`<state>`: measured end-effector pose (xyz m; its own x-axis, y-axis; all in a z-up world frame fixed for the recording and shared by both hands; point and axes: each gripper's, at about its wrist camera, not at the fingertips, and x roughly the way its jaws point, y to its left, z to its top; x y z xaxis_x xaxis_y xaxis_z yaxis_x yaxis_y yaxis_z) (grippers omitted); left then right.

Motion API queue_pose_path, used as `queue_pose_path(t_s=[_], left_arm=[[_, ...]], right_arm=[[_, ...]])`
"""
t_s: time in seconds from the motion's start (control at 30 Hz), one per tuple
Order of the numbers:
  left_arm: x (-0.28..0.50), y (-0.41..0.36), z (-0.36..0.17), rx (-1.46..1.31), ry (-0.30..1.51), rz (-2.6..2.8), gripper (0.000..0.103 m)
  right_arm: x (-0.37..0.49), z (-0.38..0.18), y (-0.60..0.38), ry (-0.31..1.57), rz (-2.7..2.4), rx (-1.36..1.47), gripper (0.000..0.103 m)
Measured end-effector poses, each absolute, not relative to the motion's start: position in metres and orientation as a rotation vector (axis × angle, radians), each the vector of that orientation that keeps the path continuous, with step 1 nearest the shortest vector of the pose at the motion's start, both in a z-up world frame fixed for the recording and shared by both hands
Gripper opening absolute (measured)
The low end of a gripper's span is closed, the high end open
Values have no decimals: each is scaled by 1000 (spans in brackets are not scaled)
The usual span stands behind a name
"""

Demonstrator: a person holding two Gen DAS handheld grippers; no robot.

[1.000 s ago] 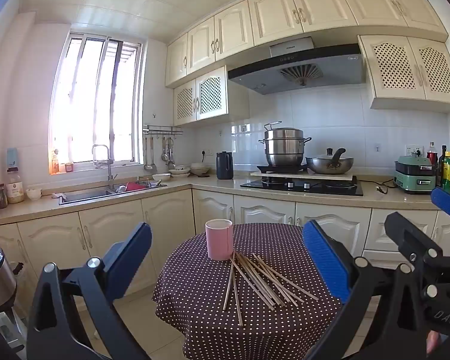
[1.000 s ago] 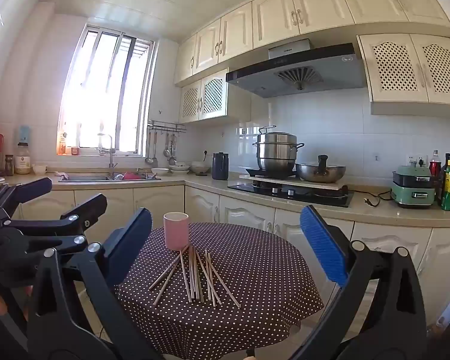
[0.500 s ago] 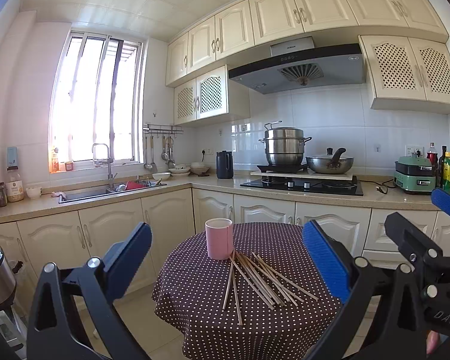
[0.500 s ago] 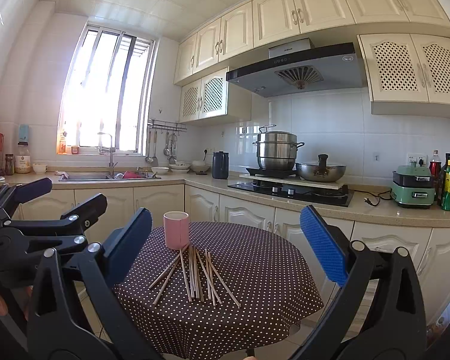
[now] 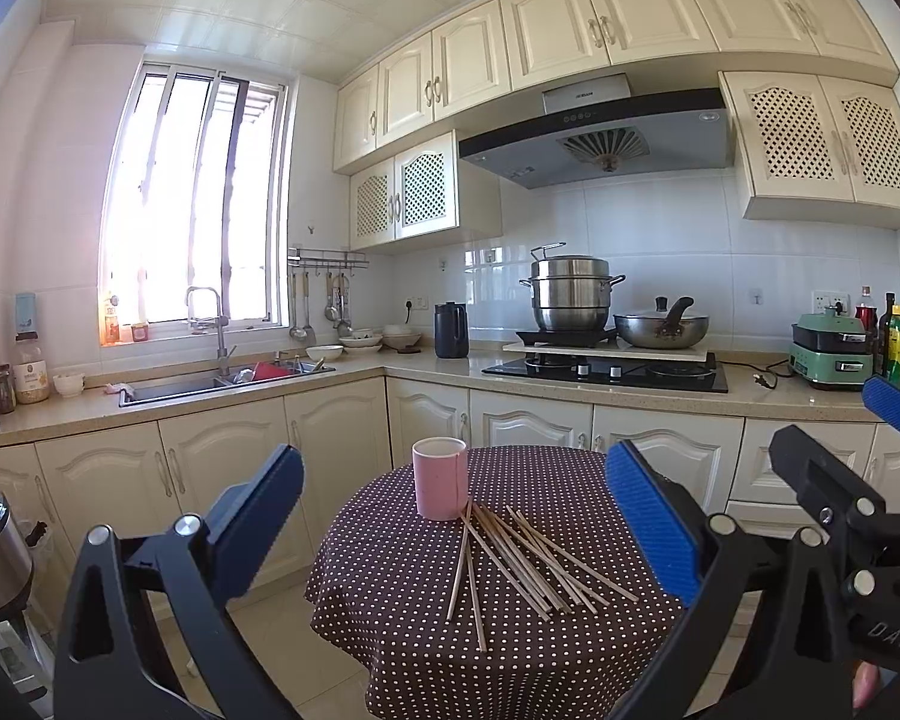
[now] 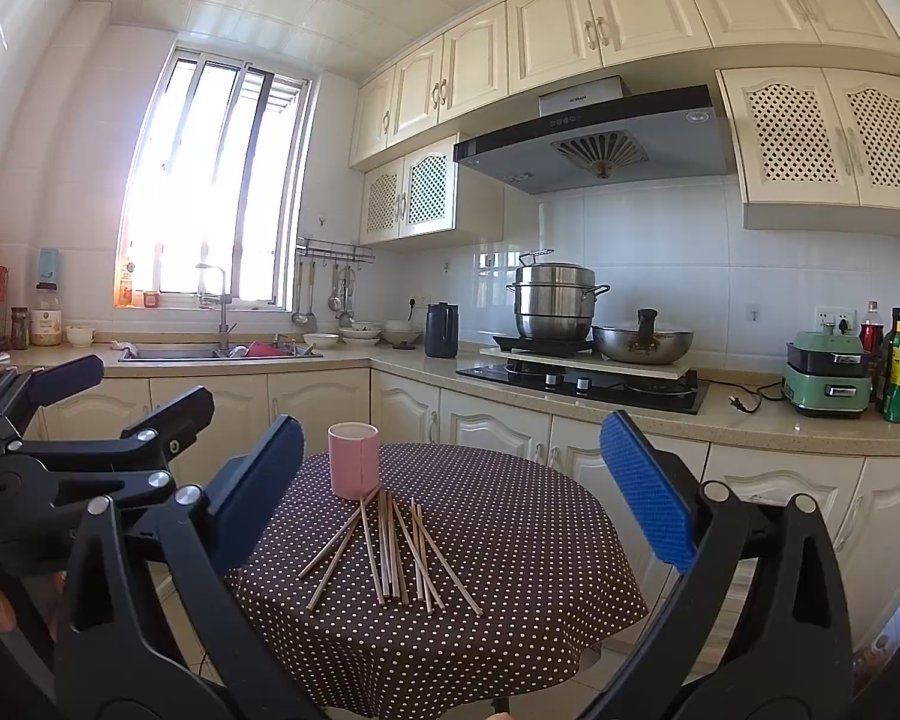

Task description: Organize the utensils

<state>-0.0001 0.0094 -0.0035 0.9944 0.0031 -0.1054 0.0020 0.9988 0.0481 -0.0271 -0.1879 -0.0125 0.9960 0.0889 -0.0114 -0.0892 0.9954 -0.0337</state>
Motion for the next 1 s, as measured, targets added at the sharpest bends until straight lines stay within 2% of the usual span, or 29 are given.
queue_pose_path(t_s=[1.0], left_arm=[[2, 10, -4, 42, 111, 5, 99]], right_arm=[[-24, -14, -180, 17, 93, -36, 97]])
